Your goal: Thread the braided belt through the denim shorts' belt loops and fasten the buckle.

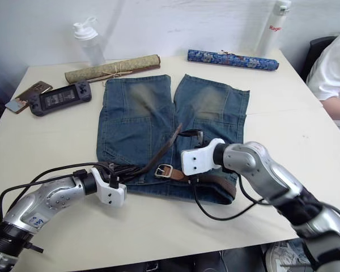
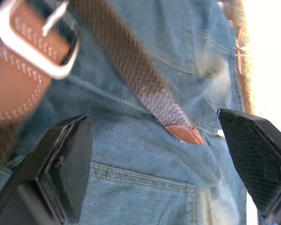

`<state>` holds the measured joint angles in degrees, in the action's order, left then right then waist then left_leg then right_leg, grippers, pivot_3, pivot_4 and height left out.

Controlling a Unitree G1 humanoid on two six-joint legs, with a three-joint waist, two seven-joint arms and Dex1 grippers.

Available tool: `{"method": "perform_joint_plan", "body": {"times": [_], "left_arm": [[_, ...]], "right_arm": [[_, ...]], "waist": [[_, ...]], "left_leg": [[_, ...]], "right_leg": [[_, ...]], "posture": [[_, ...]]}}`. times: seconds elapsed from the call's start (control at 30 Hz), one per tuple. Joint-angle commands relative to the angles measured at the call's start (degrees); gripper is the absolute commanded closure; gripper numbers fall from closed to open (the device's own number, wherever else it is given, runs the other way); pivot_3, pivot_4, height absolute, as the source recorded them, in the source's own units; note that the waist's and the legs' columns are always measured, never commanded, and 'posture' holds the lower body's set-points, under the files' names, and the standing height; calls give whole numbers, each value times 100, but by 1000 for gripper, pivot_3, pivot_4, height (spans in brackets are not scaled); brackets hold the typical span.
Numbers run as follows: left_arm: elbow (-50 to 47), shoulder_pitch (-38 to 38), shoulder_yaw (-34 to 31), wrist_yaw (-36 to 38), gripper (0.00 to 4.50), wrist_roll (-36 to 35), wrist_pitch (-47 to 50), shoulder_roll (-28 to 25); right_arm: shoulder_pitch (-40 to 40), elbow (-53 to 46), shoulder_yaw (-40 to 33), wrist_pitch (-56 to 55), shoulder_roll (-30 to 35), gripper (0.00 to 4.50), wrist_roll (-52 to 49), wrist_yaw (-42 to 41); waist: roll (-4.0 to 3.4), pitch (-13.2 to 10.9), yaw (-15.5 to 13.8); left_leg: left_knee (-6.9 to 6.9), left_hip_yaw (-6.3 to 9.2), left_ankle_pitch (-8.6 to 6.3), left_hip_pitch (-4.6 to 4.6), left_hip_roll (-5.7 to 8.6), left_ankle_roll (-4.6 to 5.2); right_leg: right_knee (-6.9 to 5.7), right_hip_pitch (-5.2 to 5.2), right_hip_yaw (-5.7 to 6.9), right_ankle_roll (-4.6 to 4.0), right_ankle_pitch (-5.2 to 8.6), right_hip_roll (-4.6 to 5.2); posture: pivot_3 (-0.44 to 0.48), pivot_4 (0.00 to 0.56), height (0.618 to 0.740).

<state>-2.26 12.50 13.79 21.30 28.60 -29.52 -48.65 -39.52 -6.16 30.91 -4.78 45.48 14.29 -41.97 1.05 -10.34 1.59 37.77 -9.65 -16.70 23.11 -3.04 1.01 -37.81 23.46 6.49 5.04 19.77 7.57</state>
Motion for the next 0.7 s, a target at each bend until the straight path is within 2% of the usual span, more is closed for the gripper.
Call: {"method": "perform_joint_plan", "body": {"times": [0.03, 0.33, 0.5, 0.67, 0.7], "left_arm": [[141, -56, 53, -30, 3593, 309, 32, 105], [65, -148, -12, -16, 3593, 444, 87, 234], [101, -145, -58, -7, 3593, 475, 118, 326], [127, -96, -65, -14, 3593, 505, 119, 379], [138, -88, -63, -16, 3672, 506, 116, 389]], "right_arm": [[-403, 929, 164, -875, -241, 0, 553, -127], [-1203, 2315, 166, -1611, -1026, 0, 1239, -5], [-1574, 2645, 24, -1795, -1037, 0, 1260, -305], [-1874, 3171, 152, -2102, -1186, 0, 1469, -244], [-1876, 3262, 187, -2139, -1231, 256, 1496, -249]], "waist": [[0, 0, -19], [-2, 1, -7], [-4, 0, -21], [-5, 1, -18], [-5, 1, -19]], "left_leg": [[4, 4, 0, 0, -1, 1], [22, 7, -1, -2, -5, 3], [23, 8, -2, 4, 0, 5], [27, 9, -2, 3, 0, 7], [27, 9, -2, 3, 0, 7]], "right_leg": [[-1, -3, 3, 0, 0, 1], [-22, -7, 3, 0, 0, 5], [-19, -6, 4, 0, 0, 9], [-25, -6, 4, 0, 0, 10], [-25, -7, 4, 0, 0, 10]], "posture": [[0, 150, 717], [0, 150, 717], [0, 150, 717], [0, 150, 717], [0, 150, 717]]}}
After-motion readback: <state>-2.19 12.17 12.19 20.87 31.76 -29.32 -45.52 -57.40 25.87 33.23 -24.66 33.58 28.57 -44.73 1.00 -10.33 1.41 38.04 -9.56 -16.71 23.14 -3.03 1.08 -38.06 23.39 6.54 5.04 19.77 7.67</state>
